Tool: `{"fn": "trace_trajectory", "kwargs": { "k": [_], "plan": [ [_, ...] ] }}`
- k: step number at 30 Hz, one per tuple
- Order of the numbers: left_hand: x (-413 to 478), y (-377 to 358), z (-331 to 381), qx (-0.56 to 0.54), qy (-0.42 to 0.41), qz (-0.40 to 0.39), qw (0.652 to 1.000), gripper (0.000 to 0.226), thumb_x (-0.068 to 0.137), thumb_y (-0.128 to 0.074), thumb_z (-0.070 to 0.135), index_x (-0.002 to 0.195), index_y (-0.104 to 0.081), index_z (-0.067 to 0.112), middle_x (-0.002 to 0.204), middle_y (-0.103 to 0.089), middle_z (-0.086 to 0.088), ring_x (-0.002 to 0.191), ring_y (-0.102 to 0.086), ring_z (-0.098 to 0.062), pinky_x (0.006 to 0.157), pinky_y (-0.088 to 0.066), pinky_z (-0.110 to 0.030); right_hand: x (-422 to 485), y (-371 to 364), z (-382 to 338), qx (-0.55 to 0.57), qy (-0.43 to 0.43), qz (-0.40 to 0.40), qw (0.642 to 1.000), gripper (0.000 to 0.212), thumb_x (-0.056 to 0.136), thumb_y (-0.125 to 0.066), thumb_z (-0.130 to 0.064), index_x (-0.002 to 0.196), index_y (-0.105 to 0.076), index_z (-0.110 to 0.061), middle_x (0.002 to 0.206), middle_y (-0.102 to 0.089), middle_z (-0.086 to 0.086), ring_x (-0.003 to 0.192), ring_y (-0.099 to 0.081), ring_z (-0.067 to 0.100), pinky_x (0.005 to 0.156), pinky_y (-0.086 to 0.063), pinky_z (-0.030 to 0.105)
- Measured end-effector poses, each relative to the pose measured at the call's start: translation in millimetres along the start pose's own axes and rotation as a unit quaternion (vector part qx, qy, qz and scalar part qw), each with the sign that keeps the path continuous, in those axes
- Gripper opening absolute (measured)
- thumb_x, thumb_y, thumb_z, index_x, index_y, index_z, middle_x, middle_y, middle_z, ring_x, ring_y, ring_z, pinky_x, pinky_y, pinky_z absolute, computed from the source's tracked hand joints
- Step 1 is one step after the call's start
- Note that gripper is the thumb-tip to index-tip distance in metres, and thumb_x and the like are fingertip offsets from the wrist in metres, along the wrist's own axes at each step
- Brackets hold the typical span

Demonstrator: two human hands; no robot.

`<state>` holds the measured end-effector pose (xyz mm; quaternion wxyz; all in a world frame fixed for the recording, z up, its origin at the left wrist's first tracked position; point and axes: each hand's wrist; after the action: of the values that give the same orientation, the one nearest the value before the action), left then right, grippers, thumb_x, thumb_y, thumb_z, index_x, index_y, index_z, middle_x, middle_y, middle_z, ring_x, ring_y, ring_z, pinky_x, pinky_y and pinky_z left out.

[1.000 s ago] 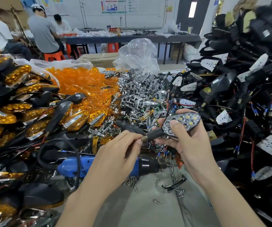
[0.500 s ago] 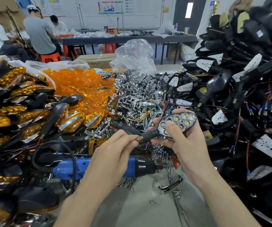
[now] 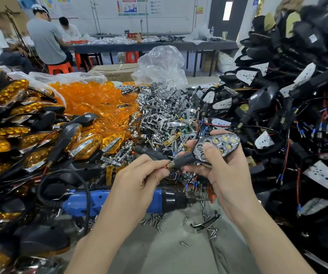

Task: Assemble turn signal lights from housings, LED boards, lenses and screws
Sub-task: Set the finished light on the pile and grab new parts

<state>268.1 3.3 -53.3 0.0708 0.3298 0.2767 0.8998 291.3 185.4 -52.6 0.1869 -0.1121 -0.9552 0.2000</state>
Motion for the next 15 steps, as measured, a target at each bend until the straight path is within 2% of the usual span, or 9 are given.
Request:
{"fn": "trace_trajectory", "kwargs": {
  "k": [3,6,9,11,15],
  "plan": [
    [-0.1,0.1,1.3,-0.016,0.01,0.0,1.0,0.03,0.087,-0.06,0.028,0.11,-0.076,0.018,0.08,-0.054,0.016,0.07,-0.053,-0.007,0.059,-0.035,-0.013,0.8,0.5,1.6,-0.001,0.001,0.003,1.0,0.019,0.092,-0.058,-0.016,0.108,-0.053,-0.025,0.099,-0.077,0.014,0.087,-0.075,0.03,0.065,-0.061,0.036],
    [0.0,-0.1,1.8,-0.021,0.021,-0.004,1.0,0.031,0.087,-0.059,0.03,0.111,-0.076,0.019,0.083,-0.056,0.01,0.074,-0.056,-0.013,0.06,-0.04,-0.02,1.8,0.9,2.4,0.001,-0.007,-0.001,1.0,0.021,0.093,-0.057,-0.017,0.113,-0.053,-0.02,0.101,-0.076,0.014,0.087,-0.075,0.03,0.065,-0.06,0.035],
    [0.0,-0.1,2.0,-0.027,0.025,-0.004,0.999,0.031,0.086,-0.059,0.031,0.11,-0.076,0.02,0.083,-0.056,0.009,0.074,-0.056,-0.012,0.06,-0.039,-0.016,3.7,1.6,3.2,-0.006,-0.021,-0.009,1.0,0.024,0.094,-0.057,-0.019,0.115,-0.057,-0.007,0.106,-0.075,0.013,0.091,-0.074,0.033,0.066,-0.06,0.035],
    [0.0,-0.7,2.2,-0.027,0.024,-0.002,0.999,0.032,0.086,-0.059,0.031,0.11,-0.076,0.019,0.082,-0.056,0.009,0.074,-0.057,-0.012,0.06,-0.039,-0.015,4.7,2.2,4.7,0.009,-0.029,-0.014,0.999,0.022,0.095,-0.057,-0.02,0.112,-0.059,-0.006,0.107,-0.075,0.013,0.091,-0.074,0.034,0.067,-0.059,0.034],
    [0.4,-1.8,1.8,-0.019,0.018,0.006,1.0,0.031,0.087,-0.059,0.03,0.11,-0.076,0.017,0.083,-0.055,0.008,0.074,-0.057,-0.015,0.061,-0.043,-0.024,5.0,2.2,7.6,0.038,-0.037,-0.019,0.998,0.032,0.097,-0.057,-0.02,0.124,-0.053,-0.003,0.109,-0.074,0.014,0.094,-0.073,0.035,0.069,-0.059,0.035]
  ]
}}
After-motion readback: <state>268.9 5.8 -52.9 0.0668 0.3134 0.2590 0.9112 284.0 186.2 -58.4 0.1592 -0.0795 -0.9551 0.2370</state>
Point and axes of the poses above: each hand's wrist, its own x-axis towards the middle knuckle, its own y-axis out of the back of the hand, z = x × y
